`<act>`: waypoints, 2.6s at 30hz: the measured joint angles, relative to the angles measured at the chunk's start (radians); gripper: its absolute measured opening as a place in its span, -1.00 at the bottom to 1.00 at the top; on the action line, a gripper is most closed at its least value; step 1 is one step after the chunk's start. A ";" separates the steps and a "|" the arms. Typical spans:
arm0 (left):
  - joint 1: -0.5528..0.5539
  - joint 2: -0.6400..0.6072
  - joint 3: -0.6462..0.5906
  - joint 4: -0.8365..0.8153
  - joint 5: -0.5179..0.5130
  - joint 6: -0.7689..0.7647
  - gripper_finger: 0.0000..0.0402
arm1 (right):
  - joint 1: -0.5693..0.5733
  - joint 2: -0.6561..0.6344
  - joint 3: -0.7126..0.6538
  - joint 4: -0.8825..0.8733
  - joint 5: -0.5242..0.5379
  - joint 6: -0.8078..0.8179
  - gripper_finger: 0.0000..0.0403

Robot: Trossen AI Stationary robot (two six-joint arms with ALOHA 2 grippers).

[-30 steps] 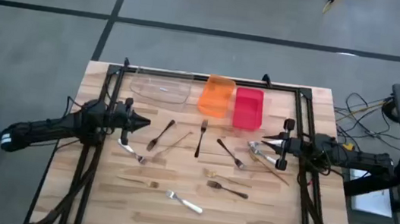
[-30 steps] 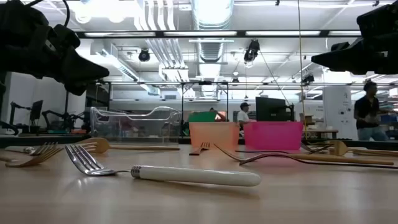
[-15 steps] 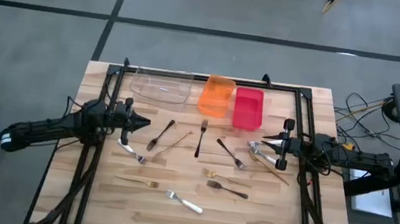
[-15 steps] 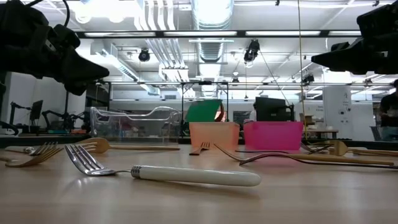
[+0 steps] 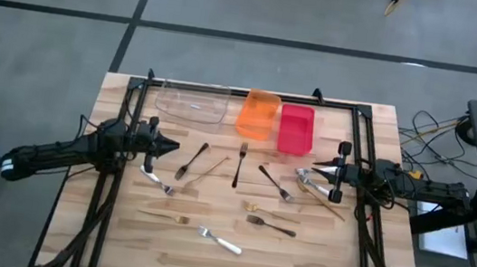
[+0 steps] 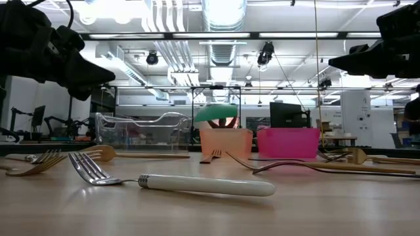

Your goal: Sort silverware by color (type)

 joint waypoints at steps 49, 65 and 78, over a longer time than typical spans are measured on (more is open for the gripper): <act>0.000 0.000 0.000 0.000 0.000 0.000 -0.89 | 0.000 0.000 0.000 0.000 0.000 0.000 -0.71; 0.000 0.000 0.000 0.000 -0.001 0.011 -0.89 | 0.000 0.000 0.000 0.000 0.000 0.000 -0.71; 0.000 0.000 0.000 0.205 -0.011 0.121 -0.89 | 0.000 0.002 0.000 0.064 -0.007 0.286 -0.71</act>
